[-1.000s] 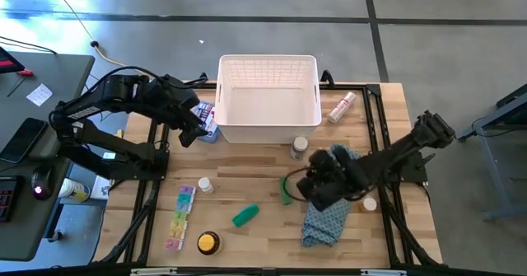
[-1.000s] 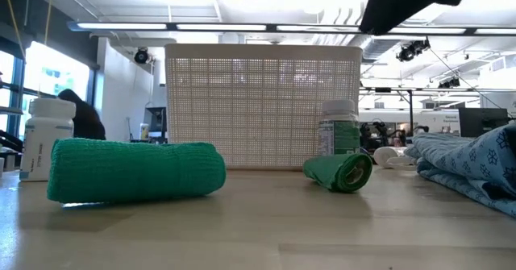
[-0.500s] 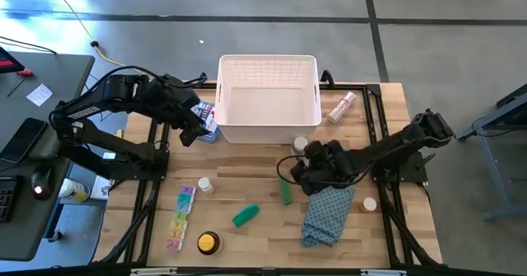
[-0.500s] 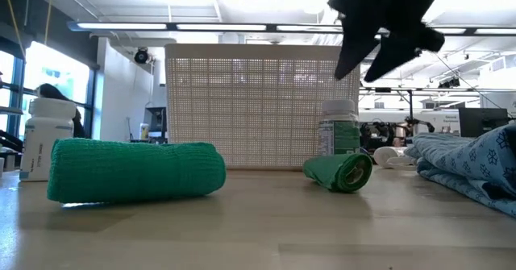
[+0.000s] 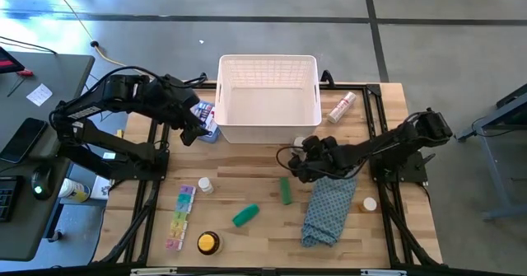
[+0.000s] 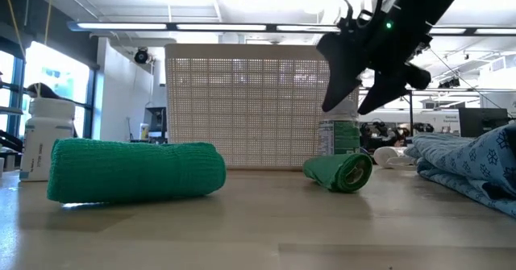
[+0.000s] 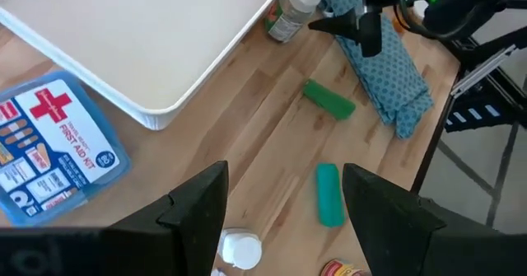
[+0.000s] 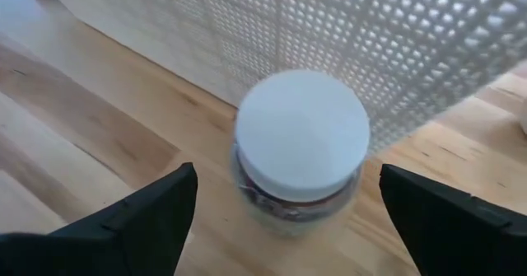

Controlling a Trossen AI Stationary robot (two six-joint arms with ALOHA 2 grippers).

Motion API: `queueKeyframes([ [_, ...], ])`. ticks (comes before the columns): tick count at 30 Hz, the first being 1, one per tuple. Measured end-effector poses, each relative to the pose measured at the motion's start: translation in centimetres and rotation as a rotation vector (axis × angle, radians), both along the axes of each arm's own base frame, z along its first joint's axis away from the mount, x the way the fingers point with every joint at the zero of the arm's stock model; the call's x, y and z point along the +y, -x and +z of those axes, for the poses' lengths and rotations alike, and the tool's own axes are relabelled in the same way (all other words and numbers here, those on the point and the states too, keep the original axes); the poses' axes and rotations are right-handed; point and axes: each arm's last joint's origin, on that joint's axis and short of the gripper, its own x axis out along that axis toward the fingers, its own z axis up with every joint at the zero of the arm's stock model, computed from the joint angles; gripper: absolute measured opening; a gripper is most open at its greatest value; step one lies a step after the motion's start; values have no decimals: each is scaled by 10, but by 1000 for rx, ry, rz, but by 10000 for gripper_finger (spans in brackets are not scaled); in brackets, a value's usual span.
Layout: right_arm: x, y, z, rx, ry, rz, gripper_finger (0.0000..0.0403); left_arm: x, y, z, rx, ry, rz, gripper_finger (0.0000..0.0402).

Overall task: Pick & place medical supplies in basket/bin
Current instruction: Put the green pill bottle into the white bin

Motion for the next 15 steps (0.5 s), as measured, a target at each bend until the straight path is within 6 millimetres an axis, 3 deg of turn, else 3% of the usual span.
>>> queueKeyframes([
  [15, -28, -5, 2, -39, 46, -116, 364, 0, 1, -1, 10, 14, 22, 271],
])
